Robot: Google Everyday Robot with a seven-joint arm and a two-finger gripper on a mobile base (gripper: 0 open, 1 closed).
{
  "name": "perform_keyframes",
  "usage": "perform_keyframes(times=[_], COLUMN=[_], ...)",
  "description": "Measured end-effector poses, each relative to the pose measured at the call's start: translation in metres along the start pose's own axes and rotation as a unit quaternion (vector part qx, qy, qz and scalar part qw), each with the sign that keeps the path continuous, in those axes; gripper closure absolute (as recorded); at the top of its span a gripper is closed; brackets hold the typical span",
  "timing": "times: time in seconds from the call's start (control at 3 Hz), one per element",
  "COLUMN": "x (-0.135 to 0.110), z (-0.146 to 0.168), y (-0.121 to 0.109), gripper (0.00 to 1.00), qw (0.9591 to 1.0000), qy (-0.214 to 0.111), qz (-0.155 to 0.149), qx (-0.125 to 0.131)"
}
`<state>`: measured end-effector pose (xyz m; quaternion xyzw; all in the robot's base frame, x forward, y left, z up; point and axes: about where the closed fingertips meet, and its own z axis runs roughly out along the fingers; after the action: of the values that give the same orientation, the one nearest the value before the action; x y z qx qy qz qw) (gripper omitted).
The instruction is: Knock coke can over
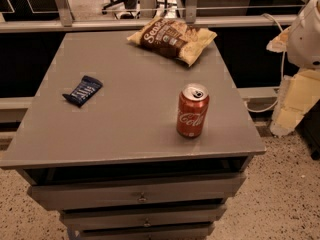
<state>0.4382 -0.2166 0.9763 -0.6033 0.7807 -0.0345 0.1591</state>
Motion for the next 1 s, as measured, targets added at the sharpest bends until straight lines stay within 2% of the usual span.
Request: perform_keyframes(times=[0.33,0.67,1.0], x=[0.0,-0.0002,0.0023], z=[0.0,-0.0016,0.001], y=[0.0,-0.0008,0.0008], gripper=[0.0,0.0,0.0], qw=[1.0,0.9998,0.9925], qy=[0.0,-0.012,-0.08], qz=[0.0,0.012,0.089], qx=[0.0,0.004,0.023])
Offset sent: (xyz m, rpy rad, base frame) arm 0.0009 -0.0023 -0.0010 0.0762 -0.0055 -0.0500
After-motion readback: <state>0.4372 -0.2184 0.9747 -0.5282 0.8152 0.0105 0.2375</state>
